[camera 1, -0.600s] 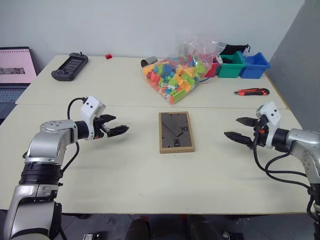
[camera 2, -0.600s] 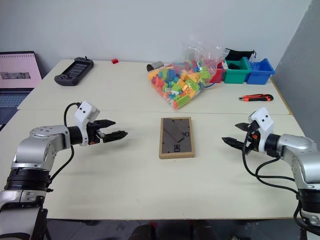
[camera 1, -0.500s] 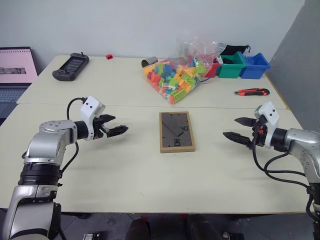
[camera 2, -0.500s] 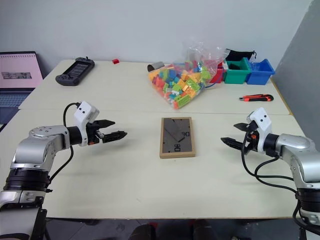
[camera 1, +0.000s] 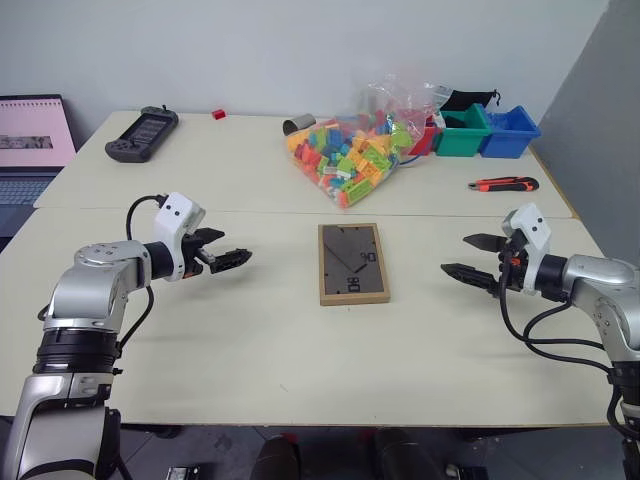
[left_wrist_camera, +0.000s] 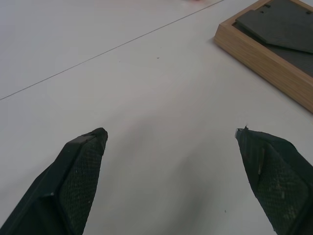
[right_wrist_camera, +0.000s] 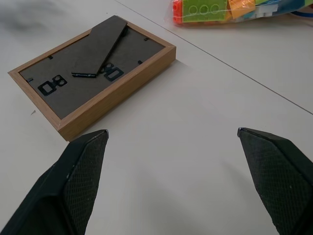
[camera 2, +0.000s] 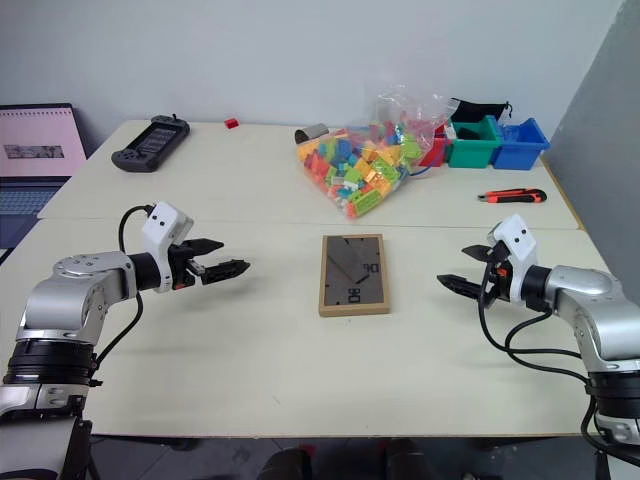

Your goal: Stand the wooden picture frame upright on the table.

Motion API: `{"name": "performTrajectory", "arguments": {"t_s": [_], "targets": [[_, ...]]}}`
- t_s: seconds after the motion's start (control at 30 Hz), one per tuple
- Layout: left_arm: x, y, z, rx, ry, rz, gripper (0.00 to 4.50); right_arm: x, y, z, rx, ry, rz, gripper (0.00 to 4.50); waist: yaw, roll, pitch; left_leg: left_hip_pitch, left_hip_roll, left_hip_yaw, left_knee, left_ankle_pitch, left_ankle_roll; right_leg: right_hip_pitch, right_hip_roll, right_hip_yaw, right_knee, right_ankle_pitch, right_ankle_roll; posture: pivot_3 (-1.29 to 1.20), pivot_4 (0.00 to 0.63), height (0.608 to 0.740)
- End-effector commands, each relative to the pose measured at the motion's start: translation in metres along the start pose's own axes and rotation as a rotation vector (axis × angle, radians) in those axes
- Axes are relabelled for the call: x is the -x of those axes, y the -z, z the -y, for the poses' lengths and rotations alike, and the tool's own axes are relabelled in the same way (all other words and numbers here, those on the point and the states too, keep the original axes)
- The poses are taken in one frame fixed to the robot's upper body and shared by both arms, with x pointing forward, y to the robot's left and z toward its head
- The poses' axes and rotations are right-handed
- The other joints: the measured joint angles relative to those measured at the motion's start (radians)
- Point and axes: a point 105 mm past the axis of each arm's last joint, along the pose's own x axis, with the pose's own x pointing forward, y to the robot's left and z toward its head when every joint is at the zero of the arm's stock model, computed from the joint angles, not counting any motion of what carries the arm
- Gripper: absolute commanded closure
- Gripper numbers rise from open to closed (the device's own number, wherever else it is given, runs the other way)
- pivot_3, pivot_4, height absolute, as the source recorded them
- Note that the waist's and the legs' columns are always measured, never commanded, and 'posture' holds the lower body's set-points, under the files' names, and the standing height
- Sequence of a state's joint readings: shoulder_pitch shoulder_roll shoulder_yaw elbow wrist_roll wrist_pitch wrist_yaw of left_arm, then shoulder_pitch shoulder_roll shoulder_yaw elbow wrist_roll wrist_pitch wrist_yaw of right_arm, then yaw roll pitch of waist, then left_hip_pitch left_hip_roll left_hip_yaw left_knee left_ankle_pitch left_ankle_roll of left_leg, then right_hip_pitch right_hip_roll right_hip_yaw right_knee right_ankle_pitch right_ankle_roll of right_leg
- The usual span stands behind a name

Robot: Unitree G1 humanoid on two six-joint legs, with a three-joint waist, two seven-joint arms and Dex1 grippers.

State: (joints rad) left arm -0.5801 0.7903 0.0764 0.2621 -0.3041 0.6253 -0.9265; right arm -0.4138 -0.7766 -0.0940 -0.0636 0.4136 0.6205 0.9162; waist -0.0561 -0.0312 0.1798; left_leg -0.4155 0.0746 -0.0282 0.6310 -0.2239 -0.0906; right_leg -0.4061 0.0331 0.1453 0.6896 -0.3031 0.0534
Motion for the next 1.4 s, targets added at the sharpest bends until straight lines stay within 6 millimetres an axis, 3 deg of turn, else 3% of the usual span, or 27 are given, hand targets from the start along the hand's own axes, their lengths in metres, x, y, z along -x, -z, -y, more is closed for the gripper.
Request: {"name": "performTrajectory", "arguments": {"t_s": [0.03, 0.5, 0.6, 0.83, 1.0, 1.13, 1.23, 1.4], "targets": [[0.006, -0.017, -0.002, -0.032, -0.015, 0.052, 0.00, 0.000, -0.013, 0.001, 0.046, -0.003, 0.034, 0.01, 0.000, 0.000, 0.000, 0.000, 0.000, 0.000, 0.000, 0.000, 0.000, 0.000, 0.000, 0.000, 0.000, 0.000, 0.000, 0.00, 0.150, 0.740], [0.003, -0.017, 0.003, -0.030, 0.014, 0.061, 0.00, -0.004, -0.014, 0.000, 0.043, -0.009, 0.039, 0.01, 0.000, 0.000, 0.000, 0.000, 0.000, 0.000, 0.001, 0.000, 0.000, 0.000, 0.000, 0.000, 0.002, 0.000, 0.000, 0.00, 0.150, 0.740], [-0.002, -0.019, 0.009, -0.025, 0.038, 0.083, 0.47, -0.011, -0.011, -0.003, 0.035, -0.031, 0.038, 0.50, -0.001, 0.000, 0.000, 0.000, 0.000, 0.000, 0.002, 0.000, 0.000, 0.000, 0.000, 0.000, 0.003, 0.000, 0.000, 0.00, 0.150, 0.740], [-0.030, -0.019, 0.021, -0.054, 0.062, 0.097, 1.96, -0.044, -0.010, -0.004, 0.065, -0.028, 0.028, 2.15, -0.001, 0.000, 0.000, 0.000, -0.001, -0.001, 0.007, 0.000, 0.000, 0.000, 0.000, 0.000, 0.007, 0.000, 0.000, 0.00, 0.150, 0.740], [-0.062, -0.012, 0.035, -0.091, 0.088, 0.085, 3.07, -0.077, -0.001, 0.006, 0.079, 0.065, -0.014, 3.38, -0.001, 0.000, 0.000, -0.001, -0.001, -0.001, 0.010, 0.000, 0.000, 0.000, 0.000, -0.001, 0.008, 0.000, 0.000, 0.00, 0.150, 0.740], [-0.083, -0.010, 0.050, -0.091, 0.135, 0.092, 4.00, -0.102, 0.003, -0.002, 0.101, 0.054, -0.028, 4.38, -0.001, 0.000, 0.000, -0.002, -0.001, -0.001, 0.010, 0.000, 0.000, 0.000, 0.000, -0.001, 0.008, 0.000, 0.000, 0.00, 0.150, 0.740], [-0.097, -0.010, 0.062, -0.089, 0.167, 0.100, 4.46, -0.116, 0.003, -0.008, 0.112, 0.049, -0.024, 4.50, -0.001, 0.000, 0.000, -0.002, -0.001, 0.000, 0.010, 0.000, 0.000, 0.000, 0.000, -0.001, 0.008, 0.000, 0.000, 0.00, 0.150, 0.740], [-0.110, -0.005, 0.075, -0.107, 0.197, 0.075, 4.46, -0.126, 0.000, -0.015, 0.129, 0.042, -0.015, 4.50, -0.001, 0.000, 0.000, -0.002, -0.001, 0.000, 0.010, 0.000, 0.000, 0.000, 0.000, -0.001, 0.009, 0.000, 0.000, 0.00, 0.150, 0.740]]}}
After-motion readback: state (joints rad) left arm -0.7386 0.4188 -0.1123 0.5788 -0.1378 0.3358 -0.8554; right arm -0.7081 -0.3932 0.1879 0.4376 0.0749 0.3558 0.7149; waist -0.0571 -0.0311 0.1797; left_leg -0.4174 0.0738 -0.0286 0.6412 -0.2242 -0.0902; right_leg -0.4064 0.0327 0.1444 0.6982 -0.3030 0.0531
